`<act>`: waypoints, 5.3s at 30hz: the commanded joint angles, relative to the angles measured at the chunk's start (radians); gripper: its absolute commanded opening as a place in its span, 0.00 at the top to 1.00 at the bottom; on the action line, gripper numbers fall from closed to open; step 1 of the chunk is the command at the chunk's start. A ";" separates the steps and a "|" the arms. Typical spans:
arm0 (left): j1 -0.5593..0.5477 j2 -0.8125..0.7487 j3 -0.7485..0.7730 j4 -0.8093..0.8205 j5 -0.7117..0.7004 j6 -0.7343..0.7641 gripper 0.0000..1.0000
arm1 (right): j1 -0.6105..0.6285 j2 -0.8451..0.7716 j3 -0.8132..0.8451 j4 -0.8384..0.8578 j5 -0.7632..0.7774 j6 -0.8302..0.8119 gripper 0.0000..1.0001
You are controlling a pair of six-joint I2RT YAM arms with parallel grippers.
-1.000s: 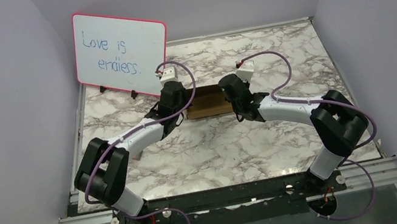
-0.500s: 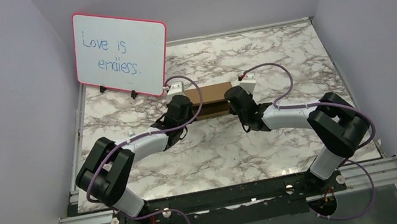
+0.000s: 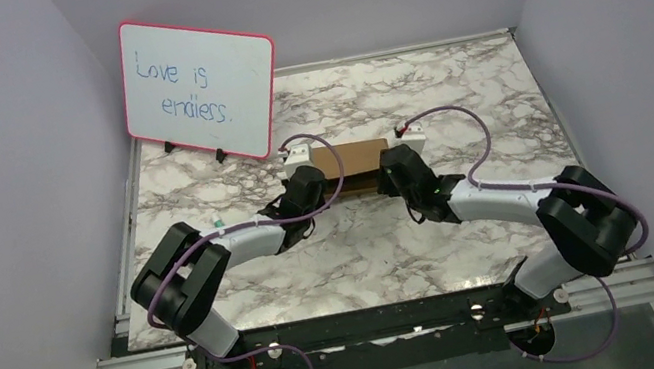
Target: Fold the paper box
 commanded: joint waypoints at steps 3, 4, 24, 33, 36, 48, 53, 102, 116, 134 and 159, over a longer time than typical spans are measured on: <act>-0.018 0.033 -0.005 -0.026 -0.025 0.022 1.00 | 0.011 -0.145 -0.004 -0.101 -0.006 -0.068 0.43; -0.018 0.034 -0.006 -0.027 -0.026 0.023 1.00 | 0.010 -0.169 0.001 -0.120 -0.006 -0.072 0.40; -0.019 0.030 0.010 -0.037 -0.036 0.040 0.99 | -0.033 0.113 0.371 -0.237 -0.158 -0.292 0.39; -0.020 -0.025 0.002 -0.042 -0.039 0.047 0.74 | -0.033 0.217 0.343 -0.251 -0.196 -0.285 0.45; -0.019 -0.060 0.000 -0.050 -0.025 0.048 0.59 | -0.033 0.229 0.337 -0.255 -0.193 -0.285 0.45; -0.020 -0.292 -0.035 -0.209 0.109 0.039 0.24 | -0.032 0.265 0.332 -0.246 -0.212 -0.292 0.45; -0.010 -0.462 -0.100 -0.249 0.120 0.026 0.13 | -0.033 0.257 0.316 -0.237 -0.225 -0.298 0.45; 0.262 0.017 -0.121 0.038 0.433 0.005 0.74 | -0.157 -0.014 0.025 -0.012 -0.460 -0.218 0.52; 0.262 0.043 -0.139 0.053 0.457 0.006 0.77 | -0.222 0.103 -0.072 0.091 -0.606 -0.147 0.69; 0.246 -0.138 -0.287 0.038 0.468 -0.038 0.87 | -0.168 -0.008 -0.110 -0.034 -0.720 -0.151 0.75; 0.263 -0.221 -0.133 -0.019 0.391 0.011 0.35 | 0.165 0.016 0.173 -0.245 -0.497 -0.762 0.21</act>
